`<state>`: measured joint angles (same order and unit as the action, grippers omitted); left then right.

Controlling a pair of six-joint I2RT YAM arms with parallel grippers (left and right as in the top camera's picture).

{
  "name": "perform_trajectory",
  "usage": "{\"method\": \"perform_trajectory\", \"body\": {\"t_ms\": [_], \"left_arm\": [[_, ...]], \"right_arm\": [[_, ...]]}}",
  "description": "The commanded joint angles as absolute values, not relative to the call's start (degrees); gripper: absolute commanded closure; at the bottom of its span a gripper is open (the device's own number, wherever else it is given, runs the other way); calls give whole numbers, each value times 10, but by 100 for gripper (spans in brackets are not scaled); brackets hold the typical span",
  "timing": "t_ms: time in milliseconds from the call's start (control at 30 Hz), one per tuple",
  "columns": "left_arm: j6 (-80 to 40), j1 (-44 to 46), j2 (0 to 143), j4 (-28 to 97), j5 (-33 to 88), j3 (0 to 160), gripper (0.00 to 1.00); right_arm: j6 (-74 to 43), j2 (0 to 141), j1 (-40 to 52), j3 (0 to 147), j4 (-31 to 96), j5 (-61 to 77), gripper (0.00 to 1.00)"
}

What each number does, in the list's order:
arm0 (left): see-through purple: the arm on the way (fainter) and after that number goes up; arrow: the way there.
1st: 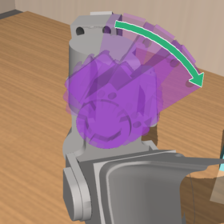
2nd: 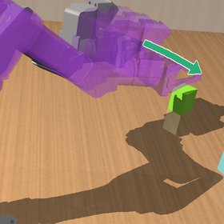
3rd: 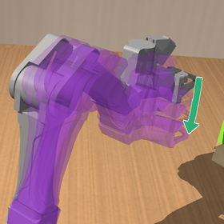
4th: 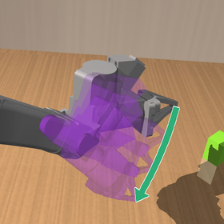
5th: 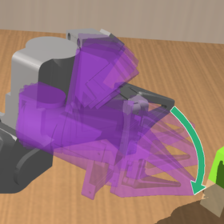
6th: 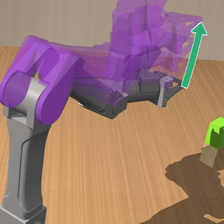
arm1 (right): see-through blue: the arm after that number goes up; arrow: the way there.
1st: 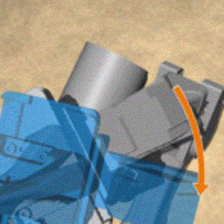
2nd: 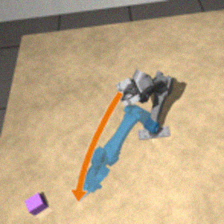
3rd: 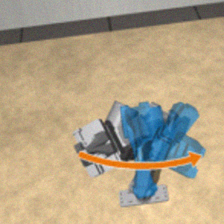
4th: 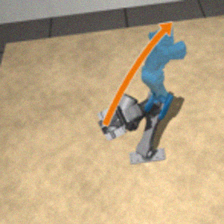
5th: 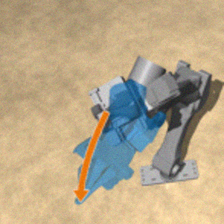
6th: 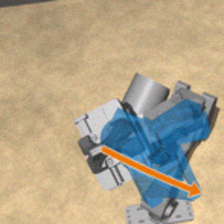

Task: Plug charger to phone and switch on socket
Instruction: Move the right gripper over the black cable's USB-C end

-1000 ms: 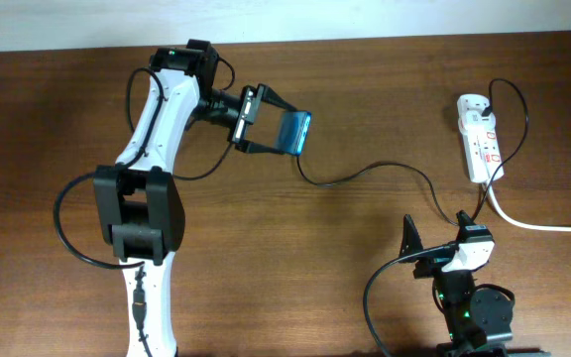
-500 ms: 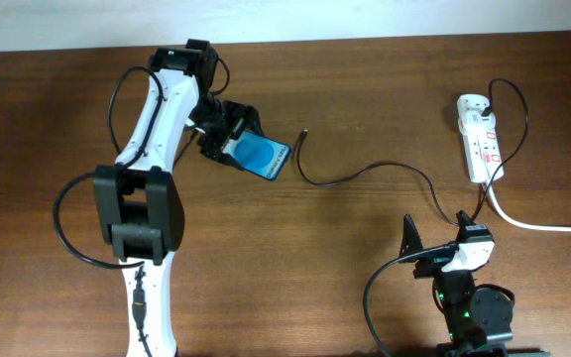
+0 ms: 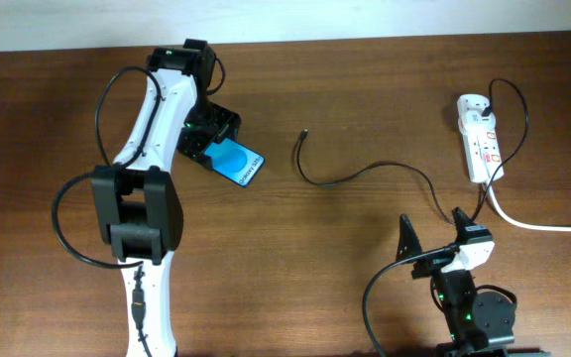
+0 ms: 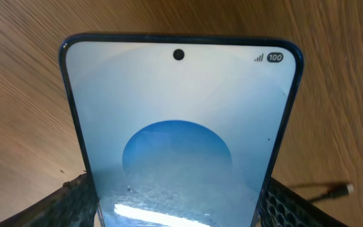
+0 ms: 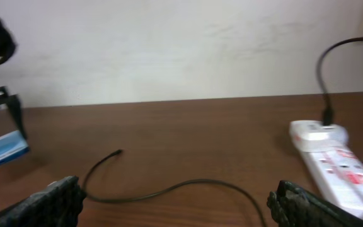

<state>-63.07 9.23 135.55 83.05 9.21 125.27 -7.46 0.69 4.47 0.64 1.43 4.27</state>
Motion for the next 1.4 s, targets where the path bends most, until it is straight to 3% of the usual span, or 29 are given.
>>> {"method": "perform_trajectory", "body": {"t_ms": [0,267,533,800,1133,1367], "left_arm": [[-632,81,1353,832,60,1269,100],[-631,34,1332,867,66,1271,100],[-605,27,1309,862,77,1271,100],[-605,27,1309,863,77,1271,100],[-605,27,1309,867,77,1271,100],[-605,27,1309,869,77,1271,100]], "right_arm": [[-83,24,41,50,34,101,2],[-88,256,41,269,116,134,2],[-88,566,41,596,341,220,2],[-88,794,41,800,477,310,2],[-125,977,45,832,363,427,1],[-225,1068,99,832,324,327,17]]}}
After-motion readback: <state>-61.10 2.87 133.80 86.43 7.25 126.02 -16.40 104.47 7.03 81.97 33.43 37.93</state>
